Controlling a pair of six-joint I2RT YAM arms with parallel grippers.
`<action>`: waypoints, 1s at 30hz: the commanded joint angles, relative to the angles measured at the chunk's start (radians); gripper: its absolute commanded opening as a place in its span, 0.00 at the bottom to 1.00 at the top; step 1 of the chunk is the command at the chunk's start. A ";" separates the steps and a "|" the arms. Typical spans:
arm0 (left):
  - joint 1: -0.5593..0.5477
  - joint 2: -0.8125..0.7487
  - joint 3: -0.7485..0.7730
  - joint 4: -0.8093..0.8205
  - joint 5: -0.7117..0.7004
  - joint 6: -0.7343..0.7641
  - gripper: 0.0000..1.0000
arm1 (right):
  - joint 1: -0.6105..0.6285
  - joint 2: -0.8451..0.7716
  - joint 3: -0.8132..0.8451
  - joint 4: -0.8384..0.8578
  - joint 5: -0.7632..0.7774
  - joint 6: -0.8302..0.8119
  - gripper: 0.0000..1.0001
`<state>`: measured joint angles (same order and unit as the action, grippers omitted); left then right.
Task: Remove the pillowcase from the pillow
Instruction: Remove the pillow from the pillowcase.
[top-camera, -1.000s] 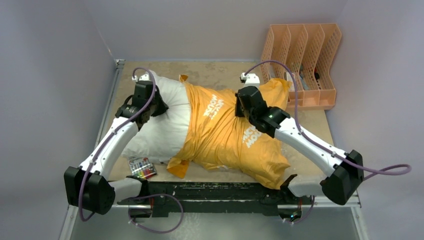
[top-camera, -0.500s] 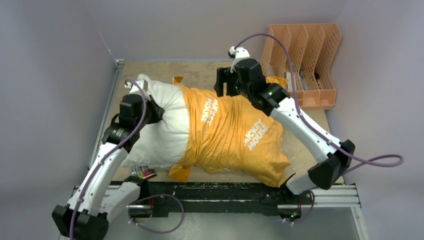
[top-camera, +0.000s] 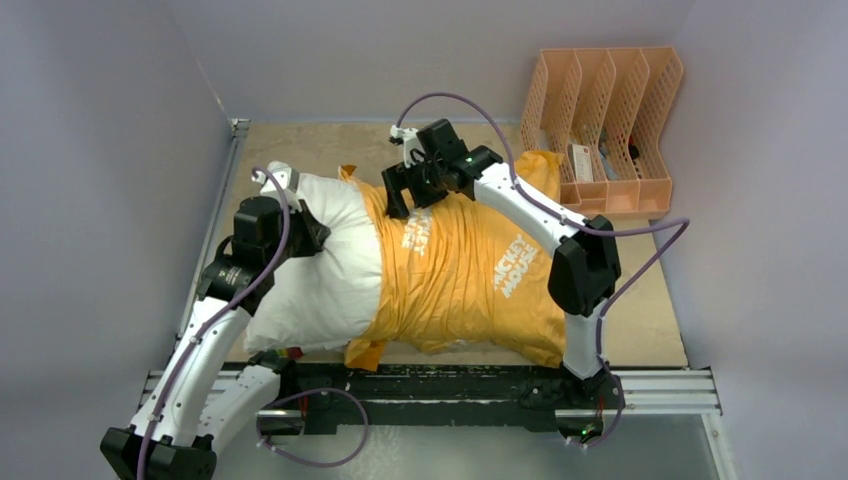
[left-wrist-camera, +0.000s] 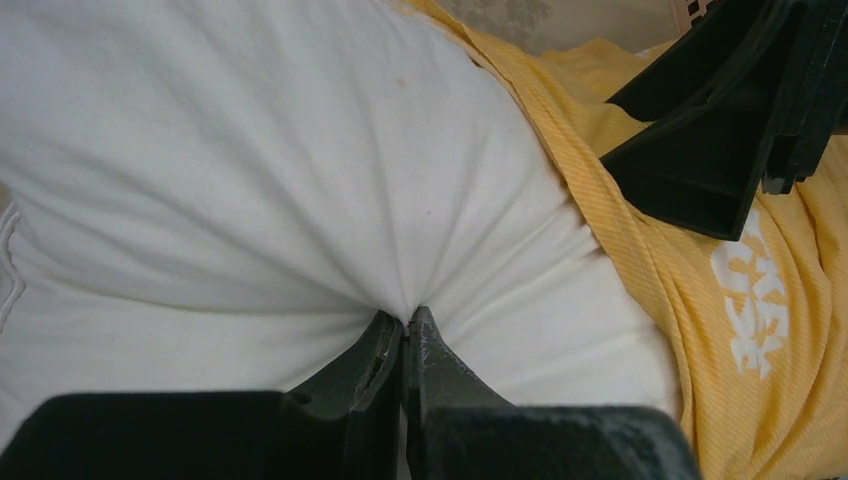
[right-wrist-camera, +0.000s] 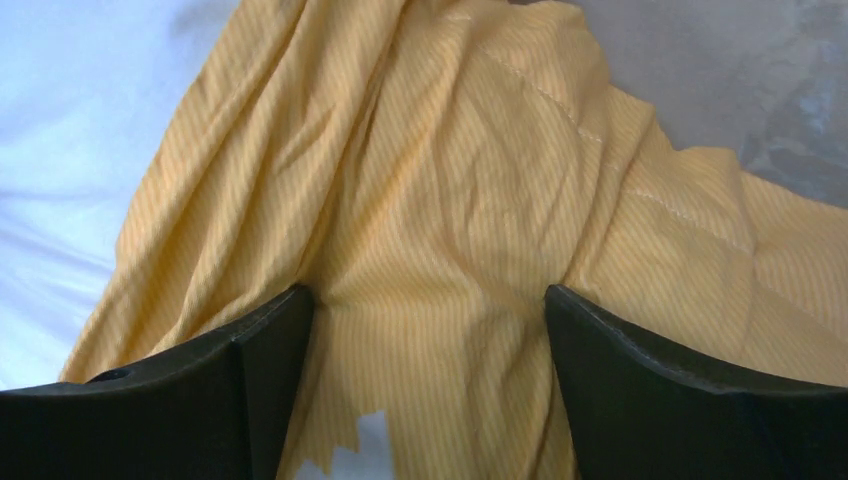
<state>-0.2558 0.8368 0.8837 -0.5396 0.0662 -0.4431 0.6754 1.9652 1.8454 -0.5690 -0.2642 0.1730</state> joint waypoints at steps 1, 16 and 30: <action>-0.007 -0.009 0.004 0.030 0.082 0.021 0.00 | 0.002 -0.031 -0.056 -0.060 -0.323 -0.161 0.77; -0.007 0.045 0.137 0.003 -0.027 -0.094 0.49 | -0.002 -0.225 0.101 0.143 0.154 -0.232 0.00; -0.005 0.359 0.462 -0.092 -0.116 -0.197 0.77 | 0.172 -0.572 -0.382 0.549 0.186 -0.369 0.00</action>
<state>-0.2584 1.0702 1.3758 -0.5732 -0.0204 -0.5842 0.7372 1.5604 1.6360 -0.3191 -0.0608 -0.1387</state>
